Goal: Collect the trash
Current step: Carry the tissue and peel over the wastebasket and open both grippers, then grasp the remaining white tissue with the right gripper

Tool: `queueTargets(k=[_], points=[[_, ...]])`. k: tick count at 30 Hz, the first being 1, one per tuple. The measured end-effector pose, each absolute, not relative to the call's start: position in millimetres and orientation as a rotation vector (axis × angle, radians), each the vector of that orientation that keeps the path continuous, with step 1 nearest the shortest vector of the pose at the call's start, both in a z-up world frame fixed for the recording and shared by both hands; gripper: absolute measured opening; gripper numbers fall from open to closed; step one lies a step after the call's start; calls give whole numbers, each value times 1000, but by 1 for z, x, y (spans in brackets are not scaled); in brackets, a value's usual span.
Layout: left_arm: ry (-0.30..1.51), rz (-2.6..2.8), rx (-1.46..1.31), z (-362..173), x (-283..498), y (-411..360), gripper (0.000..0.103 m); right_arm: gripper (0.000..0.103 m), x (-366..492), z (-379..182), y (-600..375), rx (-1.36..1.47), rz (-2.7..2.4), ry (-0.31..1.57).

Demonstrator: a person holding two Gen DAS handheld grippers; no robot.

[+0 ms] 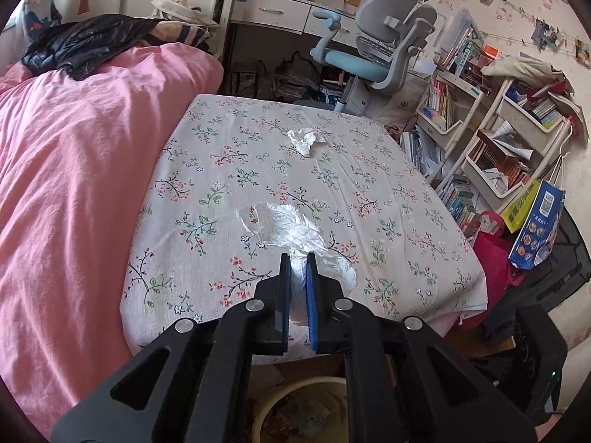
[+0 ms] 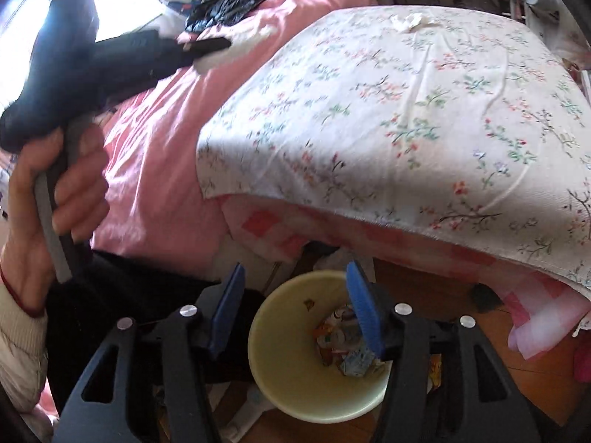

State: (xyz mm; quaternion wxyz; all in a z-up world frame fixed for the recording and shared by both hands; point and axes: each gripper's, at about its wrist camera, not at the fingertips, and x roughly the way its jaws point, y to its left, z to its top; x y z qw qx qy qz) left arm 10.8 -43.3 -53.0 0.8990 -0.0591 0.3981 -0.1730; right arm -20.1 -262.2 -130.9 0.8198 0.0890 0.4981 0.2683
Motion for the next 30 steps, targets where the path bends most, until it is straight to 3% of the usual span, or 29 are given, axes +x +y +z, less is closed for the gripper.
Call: queueTargets(k=[13,19,21,23,25,30], points=[[894,-422,29,-73,-32,-83,8,66,-14,-111,-308,333,429,915],[1149,-576,195,-120,-61,-124,8,68,6,-97,-337,422,349,879],[1204,-621,308,-135,-75,-141,14,68,19,-88,-339,399,338,862],[1209,-636,359,-139,-83,-148,38,74,32,-80,-339,365,329,847],[1169,-617,361,-133,-84,-146,54,76,51,-72,-335,322,326,836],[1034,-443,209,-101,-56,-111,73,78,105,-66,-325,224,314,827]])
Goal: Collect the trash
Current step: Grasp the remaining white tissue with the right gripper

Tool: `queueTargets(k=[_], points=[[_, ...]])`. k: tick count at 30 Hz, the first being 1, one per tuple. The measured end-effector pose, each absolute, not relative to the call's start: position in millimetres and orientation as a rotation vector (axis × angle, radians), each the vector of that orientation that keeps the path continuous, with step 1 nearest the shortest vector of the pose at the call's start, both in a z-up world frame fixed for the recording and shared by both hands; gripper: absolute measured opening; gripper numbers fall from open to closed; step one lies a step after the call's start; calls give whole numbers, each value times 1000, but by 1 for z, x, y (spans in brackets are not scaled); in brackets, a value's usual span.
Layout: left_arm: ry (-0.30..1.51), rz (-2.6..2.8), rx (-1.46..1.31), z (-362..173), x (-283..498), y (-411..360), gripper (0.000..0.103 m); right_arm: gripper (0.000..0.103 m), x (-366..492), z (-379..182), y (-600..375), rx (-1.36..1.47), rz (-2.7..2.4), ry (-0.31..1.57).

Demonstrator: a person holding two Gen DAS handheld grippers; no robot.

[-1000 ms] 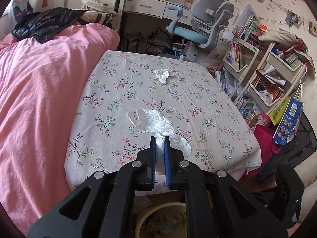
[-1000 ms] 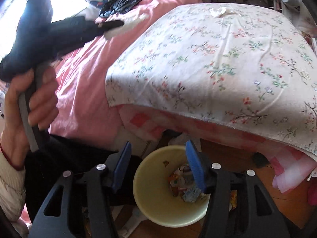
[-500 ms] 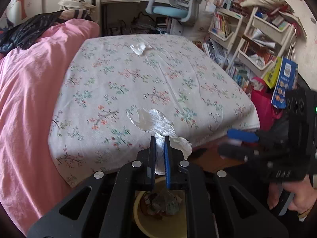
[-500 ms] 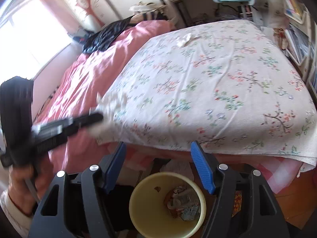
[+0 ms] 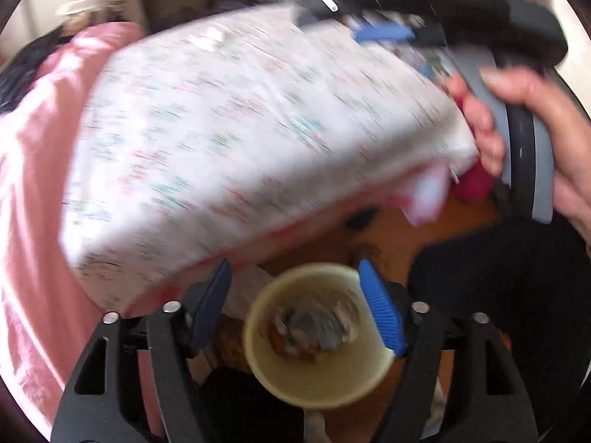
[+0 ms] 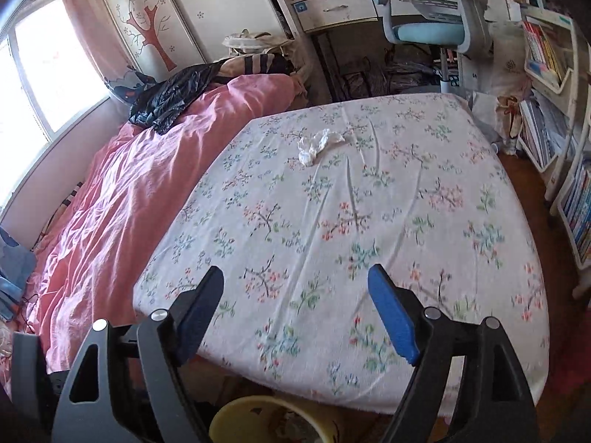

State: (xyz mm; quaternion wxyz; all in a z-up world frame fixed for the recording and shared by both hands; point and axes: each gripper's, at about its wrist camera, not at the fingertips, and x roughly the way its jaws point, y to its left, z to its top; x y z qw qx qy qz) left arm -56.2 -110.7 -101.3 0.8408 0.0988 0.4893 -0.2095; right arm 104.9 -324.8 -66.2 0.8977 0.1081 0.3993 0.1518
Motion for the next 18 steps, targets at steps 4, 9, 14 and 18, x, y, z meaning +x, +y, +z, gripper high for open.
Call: queueTargets(k=[4,9,14,18], points=[[908,-184,17,-69,-20,-68,86,78,157,-73,-307,173,298,841],[815,14,-174,-49,4,-17,90,78,223,-87,-286,118,260,866],[807,24,-249,-41,14,4,94,78,285,-107,-278,56,214,914],[842,-27,-272,-43,30,0,94,78,320,-118,-273,2,193,948]])
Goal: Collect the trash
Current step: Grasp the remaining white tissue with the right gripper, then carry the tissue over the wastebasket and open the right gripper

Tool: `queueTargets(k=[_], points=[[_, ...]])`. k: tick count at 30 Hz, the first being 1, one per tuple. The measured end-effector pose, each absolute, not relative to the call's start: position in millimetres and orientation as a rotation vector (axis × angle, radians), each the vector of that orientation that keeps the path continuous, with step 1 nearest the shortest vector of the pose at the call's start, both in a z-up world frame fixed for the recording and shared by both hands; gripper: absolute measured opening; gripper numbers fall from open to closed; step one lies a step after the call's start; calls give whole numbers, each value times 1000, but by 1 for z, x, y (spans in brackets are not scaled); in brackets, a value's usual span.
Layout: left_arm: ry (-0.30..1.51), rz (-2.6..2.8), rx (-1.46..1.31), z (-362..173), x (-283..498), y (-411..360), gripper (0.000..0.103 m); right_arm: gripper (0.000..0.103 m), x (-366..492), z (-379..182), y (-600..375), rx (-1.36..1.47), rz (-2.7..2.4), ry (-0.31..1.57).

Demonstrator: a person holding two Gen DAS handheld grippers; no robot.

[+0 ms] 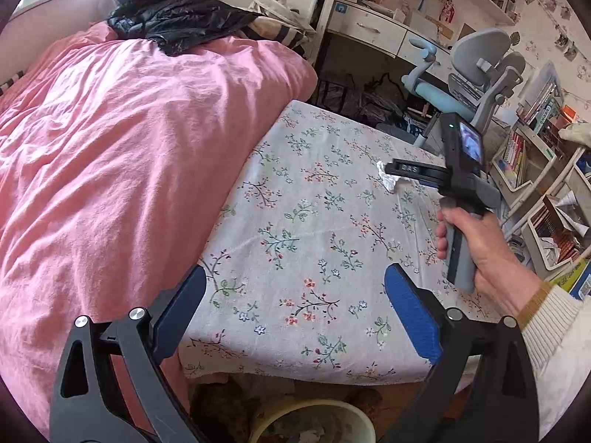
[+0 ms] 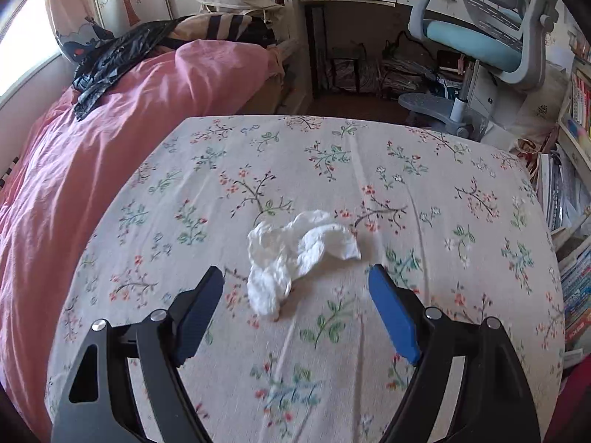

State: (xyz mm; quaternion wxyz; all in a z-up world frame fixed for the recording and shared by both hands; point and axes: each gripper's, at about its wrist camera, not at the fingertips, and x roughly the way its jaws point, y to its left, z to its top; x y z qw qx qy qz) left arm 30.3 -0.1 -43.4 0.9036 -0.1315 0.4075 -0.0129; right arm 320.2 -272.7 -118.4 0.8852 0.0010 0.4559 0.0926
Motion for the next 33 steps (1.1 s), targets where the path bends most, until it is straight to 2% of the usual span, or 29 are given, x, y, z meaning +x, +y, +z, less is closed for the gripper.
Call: queueTargets(k=[3,5,7,9,10,15,22,28,33], points=[[851,-52,-263,-47,36,-7,94,77,336,-126,-268,-34,193,972],[854,-60,-260,-48,37,-12,94,57,341,-133,-266,-44,199,1002],[861,-63,-263,-49,38,-12,94,50,334,-132,-264,-72,193,980],[862,-57,-277,-50,38,-10,94,33,326,-130,-263,-74,202,976],[861,-51,-283,-50,37,-9,94,21,321,-129,-263,-65,210,983],[838,-6,-273,-49,31,-6,94,18,275,-113,-263,-18,284,968],[767,98,-272,-42,18,5,94,18,140,-96,-259,82,457,949],[754,135,-248,-45,10,8,94,18,20,-126,-237,72,582,1065],[767,150,-228,-52,-1,9,94,18,-32,-173,-222,54,602,1194]])
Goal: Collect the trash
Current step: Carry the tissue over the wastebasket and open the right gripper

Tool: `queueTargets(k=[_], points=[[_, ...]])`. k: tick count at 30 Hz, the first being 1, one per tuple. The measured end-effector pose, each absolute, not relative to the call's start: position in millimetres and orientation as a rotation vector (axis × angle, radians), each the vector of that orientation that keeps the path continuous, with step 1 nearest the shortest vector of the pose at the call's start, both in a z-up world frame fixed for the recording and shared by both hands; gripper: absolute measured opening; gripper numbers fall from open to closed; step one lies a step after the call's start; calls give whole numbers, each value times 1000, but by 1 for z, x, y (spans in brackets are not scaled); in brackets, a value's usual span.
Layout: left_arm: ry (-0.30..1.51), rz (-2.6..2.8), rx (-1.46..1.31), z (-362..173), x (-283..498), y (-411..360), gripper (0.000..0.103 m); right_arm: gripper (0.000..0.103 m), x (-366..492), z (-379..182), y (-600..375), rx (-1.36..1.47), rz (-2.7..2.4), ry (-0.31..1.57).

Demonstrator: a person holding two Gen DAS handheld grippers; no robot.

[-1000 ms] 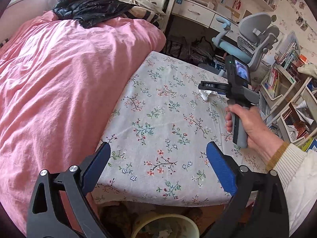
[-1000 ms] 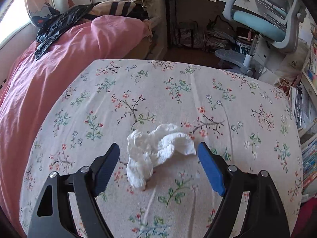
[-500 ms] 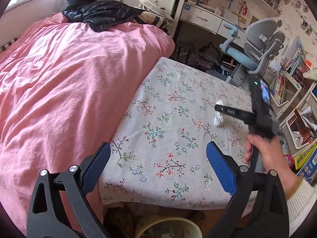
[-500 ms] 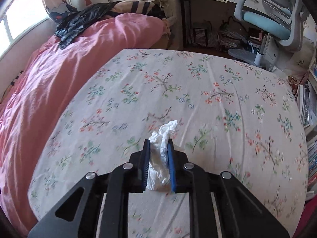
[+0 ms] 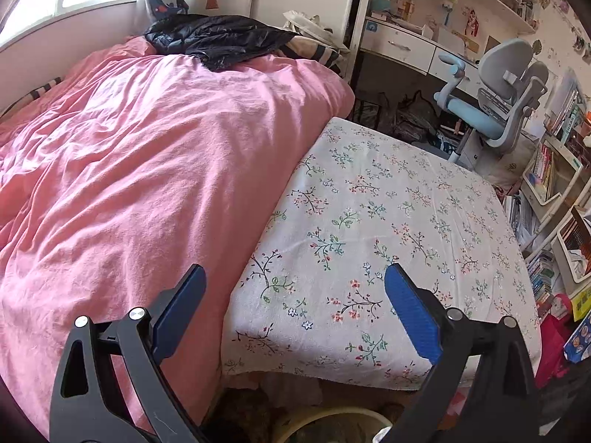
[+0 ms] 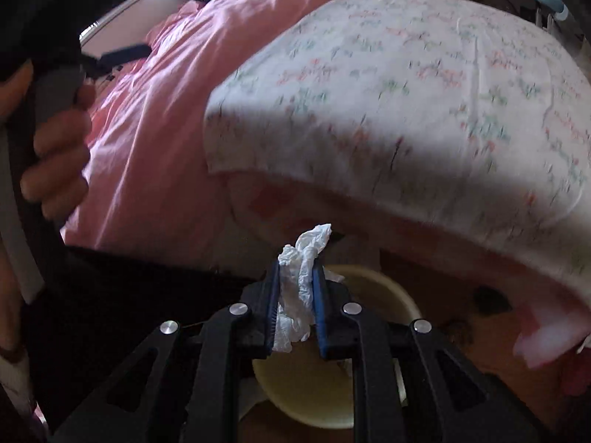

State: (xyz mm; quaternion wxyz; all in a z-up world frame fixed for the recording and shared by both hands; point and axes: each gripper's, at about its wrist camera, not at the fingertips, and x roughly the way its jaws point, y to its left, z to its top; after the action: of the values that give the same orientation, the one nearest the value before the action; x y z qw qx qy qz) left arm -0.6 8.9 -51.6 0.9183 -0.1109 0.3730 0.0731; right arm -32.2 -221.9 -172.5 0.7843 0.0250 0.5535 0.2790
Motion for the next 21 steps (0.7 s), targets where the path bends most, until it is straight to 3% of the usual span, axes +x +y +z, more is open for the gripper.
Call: queueTargets(k=[1,3,4,12,19,21], points=[[768,152,-227,-53,-3,9,94,22,-35,-182,-219,48,596,1224],[771,152,-222,-54,-9,10,94,40,-36,-206,-212,16,589,1346],[770,150,-220,-54,-13,9,94,61,-36,-211,-211,5,569,1363],[732,131,-192,-43,-38,10,95,69,-19,-135,-232,5,479,1121],[686,107,-155,-26,-47,-2,95,91,13,-43,-268,5,298,725],[678,98,-132,-24,-47,-8,96,92,18,-38,-271,-29,241,639]])
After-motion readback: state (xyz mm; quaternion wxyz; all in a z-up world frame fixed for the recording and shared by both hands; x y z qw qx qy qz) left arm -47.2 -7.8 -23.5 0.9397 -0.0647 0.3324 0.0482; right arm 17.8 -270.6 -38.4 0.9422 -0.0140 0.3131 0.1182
